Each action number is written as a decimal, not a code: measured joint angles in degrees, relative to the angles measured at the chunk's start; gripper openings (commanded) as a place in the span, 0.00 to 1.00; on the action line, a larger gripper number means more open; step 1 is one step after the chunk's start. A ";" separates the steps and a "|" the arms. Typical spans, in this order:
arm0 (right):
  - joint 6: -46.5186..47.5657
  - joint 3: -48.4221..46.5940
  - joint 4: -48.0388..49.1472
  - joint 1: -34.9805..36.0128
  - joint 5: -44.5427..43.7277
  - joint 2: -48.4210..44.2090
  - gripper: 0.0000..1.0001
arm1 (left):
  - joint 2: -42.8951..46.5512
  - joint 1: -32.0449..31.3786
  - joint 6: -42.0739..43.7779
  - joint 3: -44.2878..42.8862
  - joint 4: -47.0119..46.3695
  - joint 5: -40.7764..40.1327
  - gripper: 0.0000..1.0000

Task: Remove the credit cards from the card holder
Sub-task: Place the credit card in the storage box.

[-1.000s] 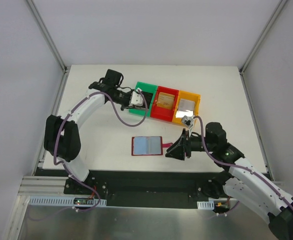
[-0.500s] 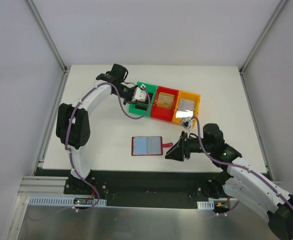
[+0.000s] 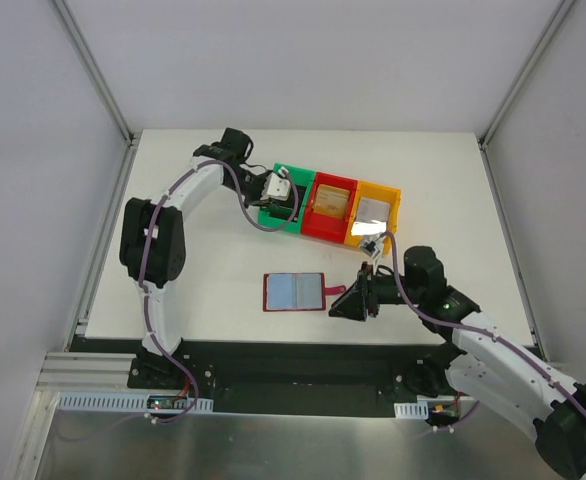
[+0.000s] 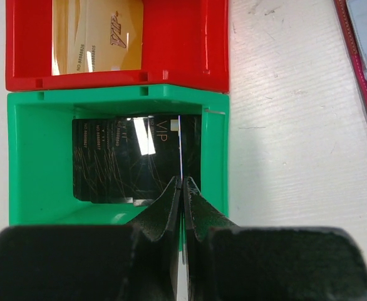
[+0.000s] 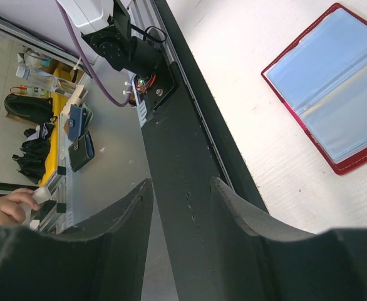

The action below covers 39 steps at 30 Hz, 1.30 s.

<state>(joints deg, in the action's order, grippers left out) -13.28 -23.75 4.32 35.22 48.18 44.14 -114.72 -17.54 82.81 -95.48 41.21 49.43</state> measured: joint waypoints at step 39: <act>-2.56 0.00 4.04 0.00 0.07 4.83 0.43 | -6.19 -1.27 1.62 -3.41 0.09 1.29 0.00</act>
<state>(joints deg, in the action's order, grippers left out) -15.84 -23.75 8.36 35.22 48.25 48.97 -120.90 -18.81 84.42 -98.89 41.30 50.72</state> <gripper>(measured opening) 0.434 0.003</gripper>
